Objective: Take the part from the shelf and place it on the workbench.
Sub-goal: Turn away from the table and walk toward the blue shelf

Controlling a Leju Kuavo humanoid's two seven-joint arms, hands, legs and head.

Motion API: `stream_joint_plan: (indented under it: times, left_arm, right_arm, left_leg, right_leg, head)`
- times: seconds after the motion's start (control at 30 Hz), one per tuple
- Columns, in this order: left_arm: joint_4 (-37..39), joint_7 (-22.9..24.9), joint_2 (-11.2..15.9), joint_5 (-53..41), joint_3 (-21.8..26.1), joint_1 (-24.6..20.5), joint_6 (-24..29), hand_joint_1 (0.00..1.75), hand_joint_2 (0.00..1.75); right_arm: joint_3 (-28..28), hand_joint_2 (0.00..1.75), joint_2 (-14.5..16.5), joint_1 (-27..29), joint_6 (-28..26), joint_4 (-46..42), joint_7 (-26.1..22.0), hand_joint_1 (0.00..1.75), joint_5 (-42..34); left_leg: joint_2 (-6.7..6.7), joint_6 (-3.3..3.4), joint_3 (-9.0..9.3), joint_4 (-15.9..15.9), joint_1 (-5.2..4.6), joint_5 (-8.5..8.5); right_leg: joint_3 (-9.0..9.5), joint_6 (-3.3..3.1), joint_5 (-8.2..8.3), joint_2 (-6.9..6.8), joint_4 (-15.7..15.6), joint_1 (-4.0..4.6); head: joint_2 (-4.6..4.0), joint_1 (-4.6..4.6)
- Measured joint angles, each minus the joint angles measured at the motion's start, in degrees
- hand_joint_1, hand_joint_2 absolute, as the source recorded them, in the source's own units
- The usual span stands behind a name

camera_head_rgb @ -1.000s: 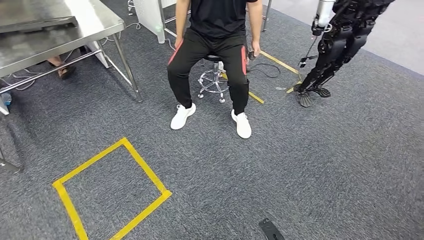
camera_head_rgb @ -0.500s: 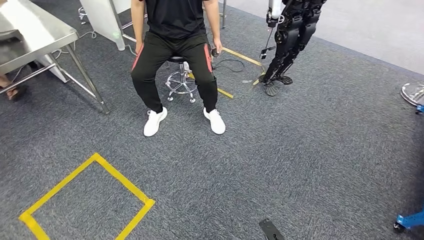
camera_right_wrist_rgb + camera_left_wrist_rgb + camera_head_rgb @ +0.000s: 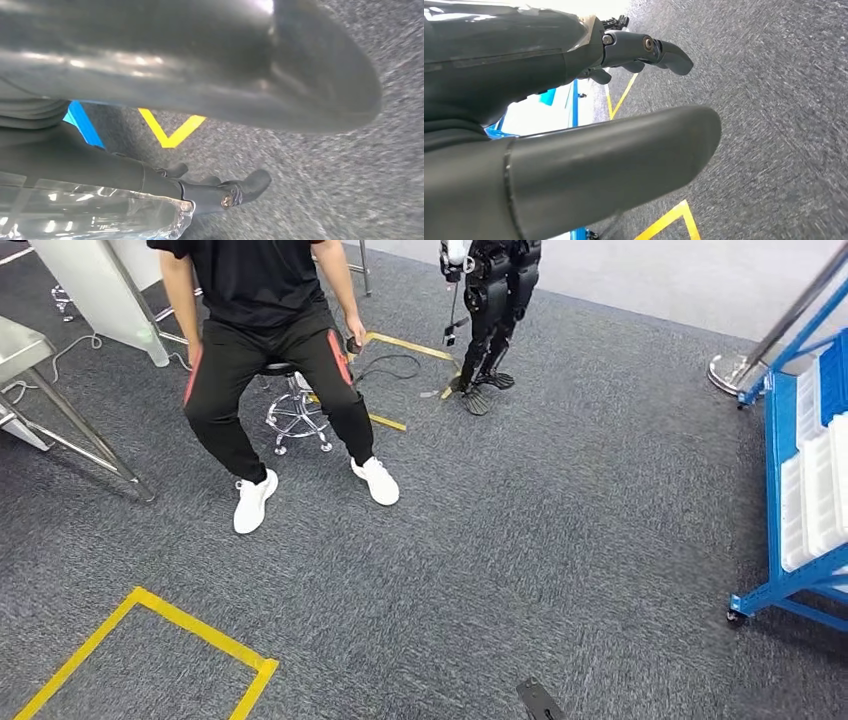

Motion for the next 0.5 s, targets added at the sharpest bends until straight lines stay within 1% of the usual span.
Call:
stream_joint_plan:
  times: [0.03,0.07,0.1,0.13,0.17,0.2,0.23,0.27,0.3,0.33,0.37,0.4,0.43,0.47,0.5]
  left_arm:
    - [0.00,0.00,-0.03,-0.04,0.00,-0.07,0.01,0.00,0.00]
    - [0.00,-0.01,-0.04,-0.08,-0.01,-0.05,0.02,0.00,0.00]
    - [0.00,-0.01,-0.02,-0.12,-0.01,0.07,0.03,0.00,0.00]
    - [0.00,-0.02,0.03,-0.14,-0.01,0.24,0.04,0.00,0.00]
    - [0.00,-0.02,0.08,-0.15,0.00,0.41,0.04,0.00,0.00]
    - [0.00,-0.01,0.12,-0.15,0.01,0.52,0.04,0.00,0.00]
    - [0.00,-0.01,0.14,-0.14,0.02,0.55,0.04,0.00,0.00]
    - [0.00,0.00,0.14,-0.14,0.02,0.53,0.04,0.00,0.00]
    - [0.00,0.01,0.16,-0.13,0.02,0.50,0.05,0.00,0.00]
    - [0.00,0.00,0.19,-0.13,0.01,0.46,0.07,0.00,0.00]
    - [0.01,-0.01,0.22,-0.13,0.00,0.45,0.08,0.00,0.00]
    - [0.01,-0.01,0.22,-0.13,-0.01,0.42,0.11,0.00,0.00]
    - [0.02,-0.02,0.22,-0.14,-0.01,0.36,0.14,0.00,0.00]
    - [0.02,-0.01,0.20,-0.14,0.01,0.30,0.15,0.00,0.00]
    - [0.02,-0.01,0.15,-0.15,0.01,0.20,0.17,0.00,0.00]
  right_arm:
    - [-0.01,0.00,0.04,0.05,0.00,0.02,0.05,0.00,0.00]
    - [-0.02,0.00,0.10,-0.01,0.00,0.03,0.11,0.00,0.00]
    - [-0.03,0.00,0.16,-0.12,0.01,0.03,0.17,0.00,0.00]
    - [-0.03,0.00,0.16,-0.24,0.01,0.03,0.22,0.00,0.00]
    - [-0.04,0.00,0.19,-0.29,0.03,0.03,0.28,0.00,0.01]
    - [-0.04,0.00,0.19,-0.27,0.05,0.03,0.34,0.00,0.02]
    - [-0.04,0.00,0.19,-0.22,0.10,0.03,0.42,0.00,0.05]
    - [-0.05,0.00,0.19,-0.18,0.15,0.03,0.49,0.00,0.11]
    - [-0.05,0.00,0.19,-0.18,0.21,0.03,0.53,0.00,0.21]
    - [-0.06,0.00,0.20,-0.25,0.26,0.03,0.55,0.00,0.31]
    - [-0.06,0.00,0.19,-0.36,0.31,0.03,0.57,0.00,0.42]
    - [-0.06,0.00,0.17,-0.42,0.34,0.03,0.57,0.00,0.51]
    - [-0.06,0.00,0.15,-0.41,0.37,0.03,0.58,0.00,0.56]
    - [-0.06,0.00,0.11,-0.30,0.39,0.03,0.58,0.00,0.60]
    - [-0.06,0.00,0.08,-0.13,0.39,0.03,0.58,0.00,0.62]
  left_leg:
    - [-1.11,-0.28,-0.28,0.95,0.16,-0.89]
    - [-2.76,-0.50,-1.13,3.06,0.31,-2.42]
    - [-4.72,-0.58,-2.55,6.29,0.42,-4.35]
    - [-6.01,-0.57,-4.28,9.99,0.44,-6.16]
    - [-6.78,-0.55,-5.89,13.19,0.44,-7.30]
    - [-7.17,-0.49,-6.90,14.84,0.43,-7.34]
    - [-7.40,-0.40,-6.96,14.33,0.44,-6.10]
    - [-7.69,-0.27,-6.15,11.93,0.48,-4.01]
    - [-8.47,-0.12,-4.84,8.47,0.57,-1.78]
    - [-9.87,0.02,-3.56,5.22,0.70,-0.17]
    - [-11.04,0.13,-2.67,2.93,0.79,0.63]
    - [-11.91,0.23,-2.24,1.74,0.76,0.77]
    - [-12.10,0.43,-2.13,1.43,0.58,0.57]
    - [-11.45,0.79,-2.02,1.13,0.43,0.66]
    - [-10.75,1.23,-1.87,0.81,0.33,0.86]
  right_leg:
    - [0.10,-0.37,0.16,0.68,-0.12,-0.26]
    - [0.21,-0.80,0.34,1.40,-0.21,-0.51]
    - [0.12,-1.11,0.46,2.15,-0.21,-0.59]
    - [0.03,-1.37,0.55,2.94,-0.17,-0.47]
    - [-0.01,-1.55,0.62,3.81,-0.13,-0.32]
    - [-0.02,-1.59,0.63,4.67,-0.09,-0.19]
    - [0.01,-1.58,0.63,5.56,-0.02,-0.10]
    - [0.05,-1.57,0.62,6.44,0.08,-0.06]
    - [0.04,-1.54,0.60,7.29,0.20,-0.05]
    - [-0.09,-1.43,0.57,8.08,0.38,0.08]
    - [-0.31,-1.24,0.55,8.76,0.56,0.21]
    - [-0.68,-0.95,0.61,9.39,0.67,0.28]
    - [-1.04,-0.55,0.73,10.02,0.64,0.28]
    - [-1.41,-0.08,0.88,10.70,0.52,0.23]
    - [-1.72,0.29,0.90,10.46,0.61,0.13]
  head:
    - [0.00,-0.04]
    - [-0.01,-0.09]
    - [-0.01,-0.15]
    - [-0.01,-0.17]
    - [-0.01,-0.19]
    - [-0.01,-0.18]
    - [0.00,-0.18]
    - [0.00,-0.18]
    - [0.00,-0.17]
    - [0.00,-0.17]
    - [0.00,-0.14]
    - [0.00,-0.13]
    - [0.00,-0.13]
    - [0.00,-0.11]
    - [-0.01,-0.15]
